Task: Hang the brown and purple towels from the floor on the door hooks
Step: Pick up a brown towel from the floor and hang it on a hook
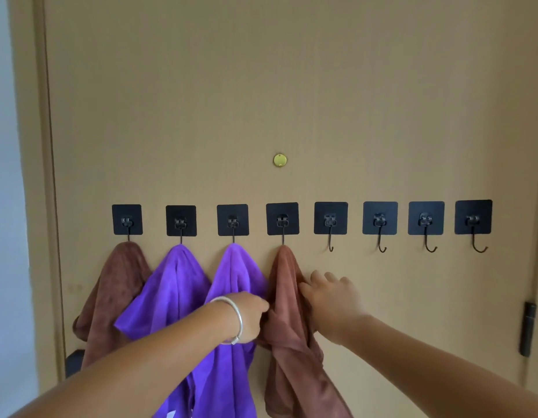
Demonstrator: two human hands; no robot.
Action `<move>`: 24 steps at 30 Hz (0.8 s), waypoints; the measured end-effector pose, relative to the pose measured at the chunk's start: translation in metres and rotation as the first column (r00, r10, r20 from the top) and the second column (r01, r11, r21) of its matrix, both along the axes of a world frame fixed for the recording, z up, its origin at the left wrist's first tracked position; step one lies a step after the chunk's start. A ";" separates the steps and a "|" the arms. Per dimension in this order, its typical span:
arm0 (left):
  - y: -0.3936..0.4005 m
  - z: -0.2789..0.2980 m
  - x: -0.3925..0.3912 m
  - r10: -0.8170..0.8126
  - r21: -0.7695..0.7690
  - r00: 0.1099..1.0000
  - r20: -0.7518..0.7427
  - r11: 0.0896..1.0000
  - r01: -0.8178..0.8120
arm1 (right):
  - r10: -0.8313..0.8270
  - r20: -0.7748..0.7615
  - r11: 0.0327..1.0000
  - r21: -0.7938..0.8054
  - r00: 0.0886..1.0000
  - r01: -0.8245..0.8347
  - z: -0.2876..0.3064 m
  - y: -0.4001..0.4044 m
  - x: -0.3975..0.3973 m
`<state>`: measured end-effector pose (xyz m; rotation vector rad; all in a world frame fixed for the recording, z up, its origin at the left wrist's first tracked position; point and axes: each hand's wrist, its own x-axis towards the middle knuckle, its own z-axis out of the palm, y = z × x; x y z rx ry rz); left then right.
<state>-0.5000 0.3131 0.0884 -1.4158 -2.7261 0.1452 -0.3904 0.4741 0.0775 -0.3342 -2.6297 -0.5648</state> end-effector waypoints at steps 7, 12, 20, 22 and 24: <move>0.011 0.070 0.018 0.078 0.487 0.896 -0.437 0.858 0.162 | 0.105 -0.332 0.993 0.085 0.938 -0.081 0.040 0.030 0.035; 0.066 0.067 0.042 -0.101 0.471 0.820 -0.564 0.776 0.419 | -0.146 -0.389 0.989 -0.027 0.910 0.147 0.051 0.068 0.084; 0.168 0.045 0.102 -0.292 0.457 0.777 -0.558 0.673 0.582 | -0.448 -0.354 0.884 -0.033 0.821 0.467 0.053 0.120 0.187; 0.189 0.039 0.117 -0.350 0.455 0.758 -0.551 0.635 0.624 | -0.509 -0.342 0.847 -0.033 0.790 0.531 0.052 0.124 0.209; 0.207 0.038 0.131 -0.409 0.445 0.723 -0.556 0.588 0.675 | -0.557 -0.344 0.810 -0.024 0.756 0.586 0.050 0.124 0.229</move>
